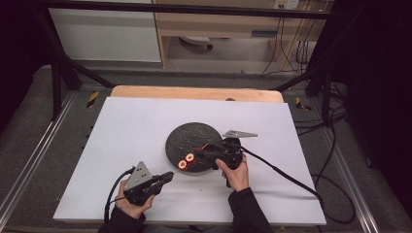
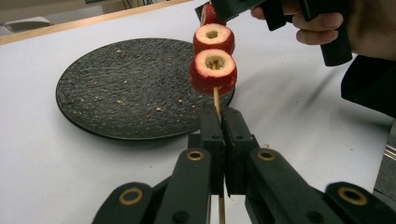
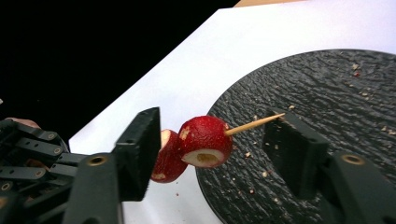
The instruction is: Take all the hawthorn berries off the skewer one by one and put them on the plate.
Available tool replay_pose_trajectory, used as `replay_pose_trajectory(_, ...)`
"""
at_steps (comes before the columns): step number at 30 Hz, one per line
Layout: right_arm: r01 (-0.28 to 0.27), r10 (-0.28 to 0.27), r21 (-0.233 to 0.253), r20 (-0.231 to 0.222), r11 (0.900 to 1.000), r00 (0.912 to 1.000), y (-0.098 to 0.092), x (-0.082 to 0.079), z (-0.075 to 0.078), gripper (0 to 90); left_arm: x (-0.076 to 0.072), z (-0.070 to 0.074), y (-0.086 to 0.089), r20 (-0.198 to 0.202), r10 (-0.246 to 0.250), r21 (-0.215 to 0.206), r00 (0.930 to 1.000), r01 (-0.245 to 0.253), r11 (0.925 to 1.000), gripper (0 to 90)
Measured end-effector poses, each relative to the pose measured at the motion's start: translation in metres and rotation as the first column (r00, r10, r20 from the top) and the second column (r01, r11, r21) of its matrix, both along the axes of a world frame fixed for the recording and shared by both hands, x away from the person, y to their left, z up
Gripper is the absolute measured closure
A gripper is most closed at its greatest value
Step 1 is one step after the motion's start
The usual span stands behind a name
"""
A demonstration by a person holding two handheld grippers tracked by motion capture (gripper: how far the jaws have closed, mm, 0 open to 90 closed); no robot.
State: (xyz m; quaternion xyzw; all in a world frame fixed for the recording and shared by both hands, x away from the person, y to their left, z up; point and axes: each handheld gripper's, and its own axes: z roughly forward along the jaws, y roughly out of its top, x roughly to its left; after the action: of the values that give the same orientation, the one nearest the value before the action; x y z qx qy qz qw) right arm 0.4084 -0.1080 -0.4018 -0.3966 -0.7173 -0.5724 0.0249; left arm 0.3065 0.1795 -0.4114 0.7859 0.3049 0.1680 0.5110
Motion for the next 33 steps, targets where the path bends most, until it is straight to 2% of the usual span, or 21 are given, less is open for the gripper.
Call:
replay_pose_trajectory(9, 0.002, 0.0, 0.045, -0.053, 0.999, 0.9986, 0.001, 0.001, 0.0, 50.8, -0.001, 0.0, 0.0, 0.007, 0.007, -0.001, 1.0, -0.007, 1.0, 88.3)
replay_pose_trajectory(10, 0.002, 0.0, 0.045, -0.053, 0.999, 0.9986, 0.001, 0.001, 0.0, 50.8, -0.001, -0.001, 0.0, 0.007, 0.006, -0.001, 1.0, -0.006, 1.0, 88.3)
replay_pose_trajectory(11, 0.011, -0.008, 0.048, -0.049, 0.999, 0.9988, 0.0, 0.001, 0.001, 55.5, -0.001, 0.0, 0.001, 0.008, 0.007, -0.003, 0.9999, -0.007, 1.0, 88.2)
replay_pose_trajectory(24, 0.013, -0.01, 0.078, -0.043, 0.997, 0.999, -0.005, 0.004, 0.009, 59.4, -0.002, 0.001, 0.001, 0.031, 0.007, -0.015, 0.9995, -0.007, 0.9999, 88.3)
replay_pose_trajectory(33, 0.066, -0.065, 0.078, -0.014, 0.995, 0.9978, -0.017, 0.012, 0.022, 61.5, -0.003, 0.003, 0.005, 0.036, 0.013, -0.023, 0.9993, -0.012, 0.9997, 88.3)
